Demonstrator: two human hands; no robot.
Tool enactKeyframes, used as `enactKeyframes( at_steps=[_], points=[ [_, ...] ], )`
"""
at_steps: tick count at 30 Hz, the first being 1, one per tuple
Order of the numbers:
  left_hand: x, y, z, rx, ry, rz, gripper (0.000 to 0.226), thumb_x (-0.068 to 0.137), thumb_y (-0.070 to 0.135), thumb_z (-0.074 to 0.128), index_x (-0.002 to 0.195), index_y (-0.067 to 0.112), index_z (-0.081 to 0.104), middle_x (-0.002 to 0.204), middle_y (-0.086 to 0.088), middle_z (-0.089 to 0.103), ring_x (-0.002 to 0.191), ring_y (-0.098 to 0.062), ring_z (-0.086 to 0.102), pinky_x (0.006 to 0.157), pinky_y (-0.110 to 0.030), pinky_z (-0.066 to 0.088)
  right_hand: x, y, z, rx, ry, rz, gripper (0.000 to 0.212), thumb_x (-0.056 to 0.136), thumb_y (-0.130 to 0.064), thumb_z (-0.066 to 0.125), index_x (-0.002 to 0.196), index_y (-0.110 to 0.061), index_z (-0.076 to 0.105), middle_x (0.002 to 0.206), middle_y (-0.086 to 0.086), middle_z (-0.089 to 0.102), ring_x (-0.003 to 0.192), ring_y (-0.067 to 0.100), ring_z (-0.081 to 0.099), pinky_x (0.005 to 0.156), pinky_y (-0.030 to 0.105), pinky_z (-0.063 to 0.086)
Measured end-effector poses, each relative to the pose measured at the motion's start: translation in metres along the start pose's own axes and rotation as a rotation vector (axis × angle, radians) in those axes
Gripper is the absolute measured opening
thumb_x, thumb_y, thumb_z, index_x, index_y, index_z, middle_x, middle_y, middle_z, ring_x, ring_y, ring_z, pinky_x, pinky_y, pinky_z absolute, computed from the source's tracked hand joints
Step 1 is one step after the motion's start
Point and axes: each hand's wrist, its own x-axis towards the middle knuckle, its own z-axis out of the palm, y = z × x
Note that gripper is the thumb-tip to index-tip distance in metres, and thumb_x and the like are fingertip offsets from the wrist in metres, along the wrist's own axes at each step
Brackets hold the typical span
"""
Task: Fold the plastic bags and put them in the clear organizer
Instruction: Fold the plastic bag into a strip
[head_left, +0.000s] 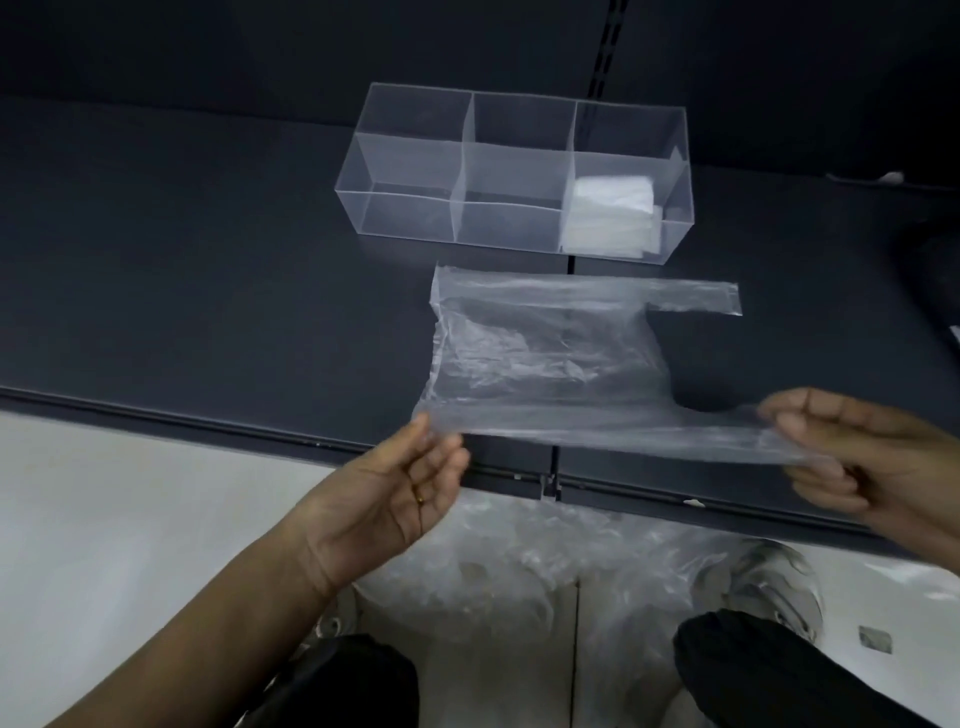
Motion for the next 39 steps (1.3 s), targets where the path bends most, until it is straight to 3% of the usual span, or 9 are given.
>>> enactKeyframes(
  at_steps=[4,7,15,18,21,23,27,34,39],
  points=[
    [-0.002,0.002,-0.005,0.116,0.086,0.085,0.013,0.065,0.021,0.076,0.072,0.014,0.068,0.065,0.001,0.06,0.052,-0.006,0.055,0.045,-0.017,0.047,-0.005,0.011,-0.01,-0.155,0.179,0.01,0.052,0.061,-0.045,0.087,0.098,-0.014,0.067,0.052,0.0,0.042,0.042,0.007,0.036,0.038,0.016,0.033],
    [-0.004,-0.001,-0.01,0.348,0.156,0.184,0.015,0.073,0.028,0.073,0.065,0.019,0.065,0.063,0.0,0.06,0.053,-0.008,0.056,0.049,-0.019,0.048,-0.006,0.021,-0.007,-0.464,0.355,-0.013,0.012,0.079,-0.029,0.074,0.09,-0.029,0.069,0.056,0.004,0.059,0.044,0.005,0.045,0.042,0.012,0.038],
    [-0.019,-0.004,-0.028,1.211,0.253,0.299,0.027,0.089,0.026,0.065,0.064,0.016,0.067,0.066,-0.003,0.069,0.058,-0.01,0.062,0.056,-0.022,0.048,-0.013,0.038,0.003,-1.035,0.71,-0.04,0.013,0.083,-0.02,0.072,0.086,-0.025,0.06,0.071,-0.003,0.066,0.065,0.018,0.058,0.058,0.029,0.041],
    [-0.013,0.003,-0.023,1.67,0.493,0.704,0.029,0.087,0.035,0.064,0.063,0.021,0.058,0.055,0.004,0.06,0.049,-0.008,0.053,0.051,-0.023,0.041,-0.003,0.02,0.014,-1.256,0.843,-0.261,0.023,0.077,-0.011,0.076,0.097,-0.011,0.065,0.086,0.011,0.058,0.084,0.036,0.055,0.075,0.041,0.047],
    [-0.002,-0.001,0.008,1.787,0.463,1.282,0.02,0.094,0.027,0.054,0.077,0.021,0.061,0.069,0.006,0.06,0.059,-0.011,0.05,0.055,-0.018,0.036,0.025,-0.009,0.061,-1.274,0.61,-0.556,0.025,0.081,-0.005,0.068,0.106,-0.009,0.067,0.113,0.017,0.056,0.106,0.036,0.054,0.097,0.037,0.039],
    [0.018,-0.012,0.022,1.934,0.269,1.409,0.026,0.095,0.023,0.045,0.099,0.013,0.068,0.095,-0.006,0.067,0.084,-0.024,0.061,0.08,-0.028,0.045,0.051,-0.019,0.106,-1.245,0.296,-0.632,0.031,0.09,-0.009,0.059,0.121,-0.01,0.062,0.136,0.013,0.05,0.127,0.03,0.045,0.108,0.03,0.028],
    [0.047,-0.018,0.017,2.348,0.237,1.116,0.063,0.098,0.046,0.026,0.147,0.008,0.035,0.153,-0.012,0.034,0.143,-0.027,0.028,0.116,-0.047,0.024,0.097,0.0,0.159,-1.425,-0.013,-0.646,0.055,0.101,-0.037,0.039,0.151,-0.02,0.025,0.161,0.003,0.01,0.148,0.019,0.005,0.119,0.034,0.001],
    [0.037,-0.011,-0.019,2.393,0.424,0.875,0.09,0.088,0.074,0.008,0.153,0.011,0.013,0.16,-0.007,0.008,0.148,-0.021,0.0,0.119,-0.047,0.004,0.112,0.014,0.086,-1.591,0.4,-0.326,0.079,0.088,-0.066,0.01,0.154,-0.023,0.005,0.162,0.003,-0.001,0.148,0.019,-0.005,0.119,0.042,-0.006],
    [0.033,0.006,0.012,2.093,0.536,1.088,0.08,0.093,0.061,0.011,0.149,0.005,0.026,0.158,-0.013,0.018,0.147,-0.024,0.011,0.119,-0.044,0.005,0.106,0.009,0.103,-1.509,0.396,-0.394,0.073,0.095,-0.058,0.018,0.154,-0.015,0.009,0.162,0.005,0.002,0.149,0.02,-0.003,0.119,0.036,-0.007]
  ],
)
